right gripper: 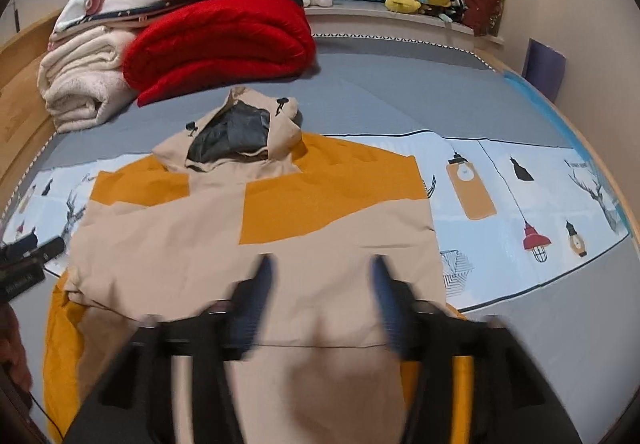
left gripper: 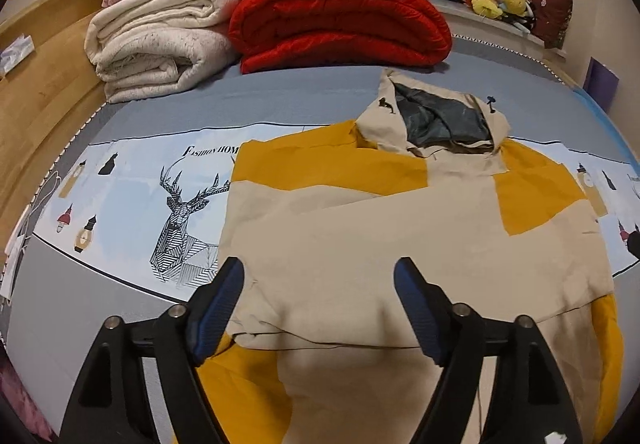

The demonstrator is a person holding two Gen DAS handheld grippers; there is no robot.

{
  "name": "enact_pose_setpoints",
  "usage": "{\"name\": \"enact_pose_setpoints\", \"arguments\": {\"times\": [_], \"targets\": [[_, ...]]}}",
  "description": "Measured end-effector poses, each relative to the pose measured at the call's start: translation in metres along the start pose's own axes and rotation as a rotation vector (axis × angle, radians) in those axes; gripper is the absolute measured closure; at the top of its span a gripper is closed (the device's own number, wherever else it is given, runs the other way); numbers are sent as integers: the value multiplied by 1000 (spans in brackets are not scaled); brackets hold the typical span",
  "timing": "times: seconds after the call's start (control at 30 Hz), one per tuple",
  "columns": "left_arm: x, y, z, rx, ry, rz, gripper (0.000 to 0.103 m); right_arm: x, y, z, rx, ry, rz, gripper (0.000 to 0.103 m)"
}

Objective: Fold large clothes
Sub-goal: 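Open both tools and withdraw above the folded jacket, then grasp the beige hood tip with the left tool and lift it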

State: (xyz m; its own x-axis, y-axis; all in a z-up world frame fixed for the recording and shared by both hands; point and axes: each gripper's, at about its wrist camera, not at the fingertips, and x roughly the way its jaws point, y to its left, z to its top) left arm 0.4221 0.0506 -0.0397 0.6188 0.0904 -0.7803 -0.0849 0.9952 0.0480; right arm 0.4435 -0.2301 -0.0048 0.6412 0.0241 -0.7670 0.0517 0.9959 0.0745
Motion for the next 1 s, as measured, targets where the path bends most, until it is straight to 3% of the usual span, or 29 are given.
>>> {"name": "enact_pose_setpoints", "arguments": {"times": [0.17,0.4,0.57,0.67,0.73,0.8,1.0], "targets": [[-6,-10,1,-2,-22,-24,21,-7,-4,-2,-2,23,8,29],[-24,-14,12,32,-131,-27,21,-6,-26,3,-5,37,-41,29],[-3,-16,45,16,-84,-16,23,-1,-54,11,49,68,-51,30],[19,-22,74,0,-60,-10,38,0,-66,13,63,72,-64,30],[39,-28,92,2,-27,-25,61,3,-71,13,69,82,-66,30],[68,-35,111,-14,30,-49,70,6,-77,14,78,91,-65,33],[136,-53,160,-17,99,-83,72,14,-88,15,99,108,-61,51]]}}
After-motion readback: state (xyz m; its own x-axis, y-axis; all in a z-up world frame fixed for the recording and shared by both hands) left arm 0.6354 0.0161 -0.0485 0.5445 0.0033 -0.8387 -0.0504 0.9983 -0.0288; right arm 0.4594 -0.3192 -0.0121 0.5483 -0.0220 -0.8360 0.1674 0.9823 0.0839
